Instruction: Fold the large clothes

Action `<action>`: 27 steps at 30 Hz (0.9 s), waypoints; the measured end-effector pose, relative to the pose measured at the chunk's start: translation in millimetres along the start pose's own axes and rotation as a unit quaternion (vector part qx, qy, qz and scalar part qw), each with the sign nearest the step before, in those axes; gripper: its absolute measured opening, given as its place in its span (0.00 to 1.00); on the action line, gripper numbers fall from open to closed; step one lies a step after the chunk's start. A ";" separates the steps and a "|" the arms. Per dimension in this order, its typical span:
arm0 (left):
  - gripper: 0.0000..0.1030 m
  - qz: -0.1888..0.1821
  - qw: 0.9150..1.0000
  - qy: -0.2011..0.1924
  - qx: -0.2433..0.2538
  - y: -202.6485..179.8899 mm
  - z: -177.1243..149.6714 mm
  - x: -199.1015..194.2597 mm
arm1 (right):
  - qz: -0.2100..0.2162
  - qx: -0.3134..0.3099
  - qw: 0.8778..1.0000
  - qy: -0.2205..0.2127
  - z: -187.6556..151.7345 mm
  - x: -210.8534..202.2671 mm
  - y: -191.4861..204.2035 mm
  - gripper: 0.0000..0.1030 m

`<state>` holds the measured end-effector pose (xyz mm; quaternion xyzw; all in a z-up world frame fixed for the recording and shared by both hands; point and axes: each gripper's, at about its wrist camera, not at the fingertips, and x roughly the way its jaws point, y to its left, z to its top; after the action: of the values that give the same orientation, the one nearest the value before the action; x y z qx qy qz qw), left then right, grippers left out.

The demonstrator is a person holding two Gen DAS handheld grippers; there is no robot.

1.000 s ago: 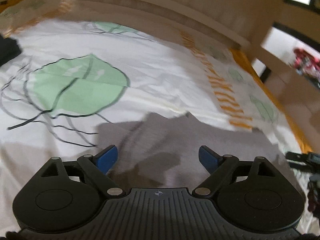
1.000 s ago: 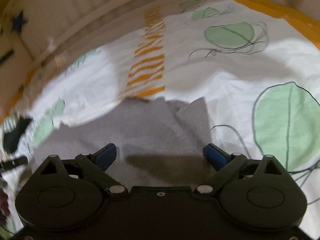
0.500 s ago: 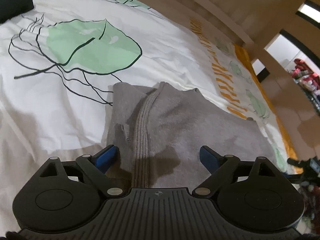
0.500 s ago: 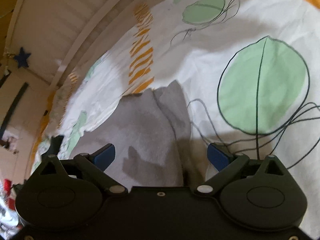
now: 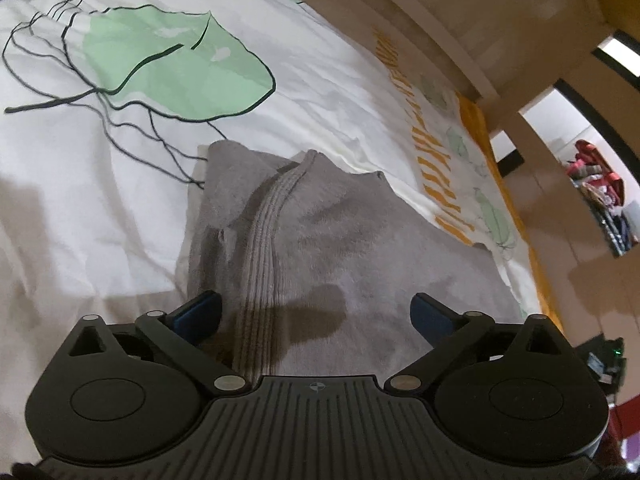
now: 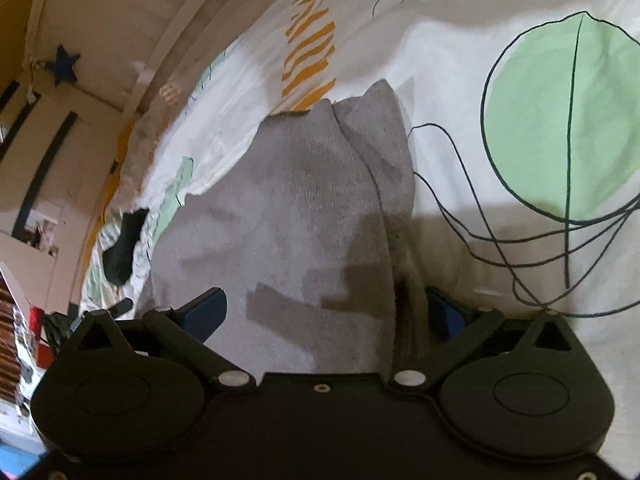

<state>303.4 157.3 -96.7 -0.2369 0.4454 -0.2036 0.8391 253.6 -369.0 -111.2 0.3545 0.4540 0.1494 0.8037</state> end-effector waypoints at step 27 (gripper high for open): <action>0.95 0.094 0.992 0.046 0.065 -14.7 -23.1 -2.1 | 0.009 -0.029 0.998 0.050 -0.5 4.8 3.5 1.00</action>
<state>280.8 141.6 -98.2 -0.1290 0.4898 -0.1631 0.8467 256.1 -363.7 -111.9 0.3274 0.4859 0.1867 0.7886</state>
